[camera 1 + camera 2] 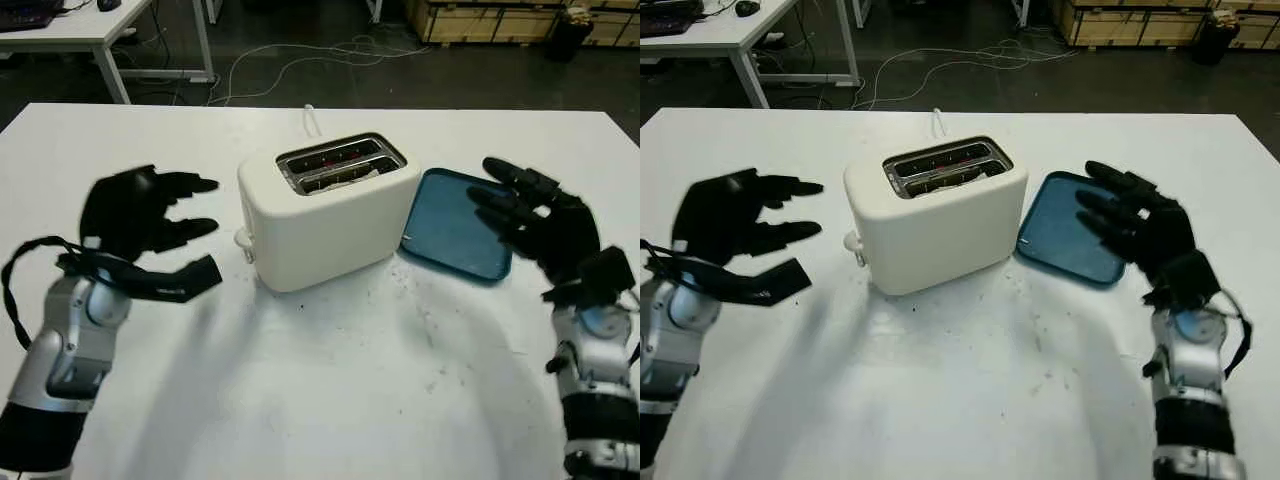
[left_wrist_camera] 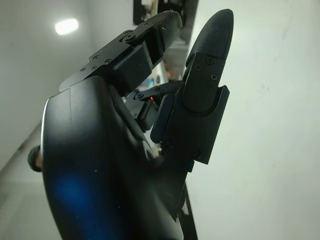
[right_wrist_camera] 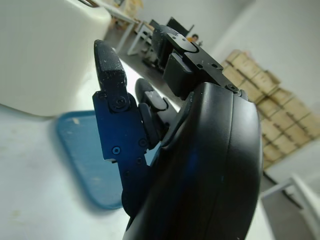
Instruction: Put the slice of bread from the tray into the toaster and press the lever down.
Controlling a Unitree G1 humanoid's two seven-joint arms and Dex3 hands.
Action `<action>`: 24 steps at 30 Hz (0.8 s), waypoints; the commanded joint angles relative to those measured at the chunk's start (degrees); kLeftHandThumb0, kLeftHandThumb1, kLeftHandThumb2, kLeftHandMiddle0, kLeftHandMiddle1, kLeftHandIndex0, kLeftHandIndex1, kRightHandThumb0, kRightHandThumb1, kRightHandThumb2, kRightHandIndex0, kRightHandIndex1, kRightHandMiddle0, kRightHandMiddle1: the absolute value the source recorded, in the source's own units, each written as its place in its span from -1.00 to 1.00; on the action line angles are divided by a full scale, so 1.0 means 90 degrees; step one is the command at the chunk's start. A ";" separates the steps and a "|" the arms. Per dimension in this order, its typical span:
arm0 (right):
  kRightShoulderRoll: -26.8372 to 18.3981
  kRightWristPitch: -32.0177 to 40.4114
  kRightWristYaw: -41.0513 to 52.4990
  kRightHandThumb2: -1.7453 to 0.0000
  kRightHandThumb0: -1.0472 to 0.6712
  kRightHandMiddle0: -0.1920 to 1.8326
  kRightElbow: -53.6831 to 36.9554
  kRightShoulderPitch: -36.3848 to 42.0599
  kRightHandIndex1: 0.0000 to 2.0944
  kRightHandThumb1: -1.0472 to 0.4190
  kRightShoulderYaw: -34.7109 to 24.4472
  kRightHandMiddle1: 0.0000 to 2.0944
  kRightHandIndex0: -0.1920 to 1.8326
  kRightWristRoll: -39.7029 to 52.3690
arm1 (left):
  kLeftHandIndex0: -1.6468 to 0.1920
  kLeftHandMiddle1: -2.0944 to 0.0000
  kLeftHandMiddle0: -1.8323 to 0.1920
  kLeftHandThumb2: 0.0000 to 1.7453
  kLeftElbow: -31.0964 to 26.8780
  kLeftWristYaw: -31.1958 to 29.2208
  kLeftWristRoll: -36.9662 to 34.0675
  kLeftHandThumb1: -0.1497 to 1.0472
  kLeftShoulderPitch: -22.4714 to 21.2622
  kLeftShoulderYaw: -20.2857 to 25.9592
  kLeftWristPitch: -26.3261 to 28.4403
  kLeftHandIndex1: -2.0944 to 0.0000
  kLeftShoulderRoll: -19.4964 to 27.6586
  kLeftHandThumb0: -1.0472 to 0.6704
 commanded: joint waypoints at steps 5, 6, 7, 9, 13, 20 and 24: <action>-0.0376 -0.0290 -0.0291 0.99 -0.41 -0.07 0.0435 -0.0318 -0.99 -0.74 0.0381 -0.99 0.01 -0.0798 | -0.29 0.12 0.09 -0.99 -0.0200 -0.0599 0.0418 0.71 -0.0021 -0.0136 0.0791 0.98 0.0011 -0.66; -0.0404 -0.0327 -0.0307 1.00 -0.46 -0.07 0.0483 -0.0340 -0.99 -0.75 0.0433 -0.99 0.02 -0.0877 | -0.29 0.14 0.09 -0.99 -0.0210 -0.0622 0.0419 0.73 -0.0006 -0.0155 0.0840 0.98 -0.0030 -0.68; -0.0422 -0.0345 -0.0323 1.00 -0.50 -0.06 0.0510 -0.0355 -0.99 -0.75 0.0474 -0.99 0.03 -0.0926 | -0.29 0.14 0.09 -0.99 -0.0221 -0.0639 0.0409 0.74 0.0004 -0.0167 0.0875 0.98 -0.0061 -0.69; -0.0448 -0.0346 -0.0362 1.00 -0.52 -0.06 0.0524 -0.0373 -0.99 -0.74 0.0563 -0.99 0.04 -0.1038 | -0.28 0.12 0.10 -0.98 -0.0227 -0.0655 0.0355 0.76 0.0019 -0.0191 0.0893 0.98 -0.0115 -0.70; -0.0607 -0.0131 -0.0304 0.99 -0.54 -0.09 0.0384 -0.0467 -1.00 -0.76 0.0776 -1.00 0.01 -0.1299 | -0.27 0.07 0.17 -0.96 -0.0250 -0.0880 0.0244 0.79 -0.0079 -0.0163 0.0941 0.99 -0.0094 -0.71; -0.1203 -0.0066 0.0006 0.99 -0.57 -0.19 0.0559 -0.1319 -1.00 -0.80 0.1096 -1.00 -0.11 -0.1714 | -0.29 0.02 0.18 -0.98 -0.0098 -0.1529 0.0146 0.79 -0.0758 -0.0027 0.1052 0.98 0.0377 -0.76; -0.1445 -0.0035 0.0364 1.00 -0.52 -0.24 0.0845 -0.1904 -1.00 -0.80 0.1265 -1.00 -0.17 -0.1738 | -0.32 0.07 0.13 -1.00 -0.0004 -0.1869 0.0092 0.73 -0.1242 0.0004 0.1116 0.97 0.0645 -0.74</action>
